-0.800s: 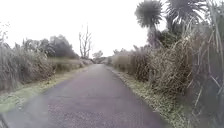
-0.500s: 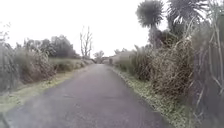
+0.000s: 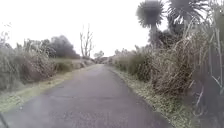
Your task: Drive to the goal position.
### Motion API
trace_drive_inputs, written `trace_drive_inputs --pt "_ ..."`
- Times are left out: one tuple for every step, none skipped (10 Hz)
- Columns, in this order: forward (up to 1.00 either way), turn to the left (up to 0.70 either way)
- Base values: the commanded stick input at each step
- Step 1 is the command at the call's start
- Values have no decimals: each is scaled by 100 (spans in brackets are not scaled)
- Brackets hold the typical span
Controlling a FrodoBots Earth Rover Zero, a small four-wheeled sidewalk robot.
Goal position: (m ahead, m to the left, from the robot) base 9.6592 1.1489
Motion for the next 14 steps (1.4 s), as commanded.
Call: trace_drive_inputs --pt "70 35" --pt "70 0" --pt "70 0" --pt "70 0" --pt "70 0" --pt "70 0" --pt "70 0" --pt "70 0" --pt "70 0" --pt "70 0" --pt "70 0" --pt "70 0" --pt "70 0" --pt "70 0"
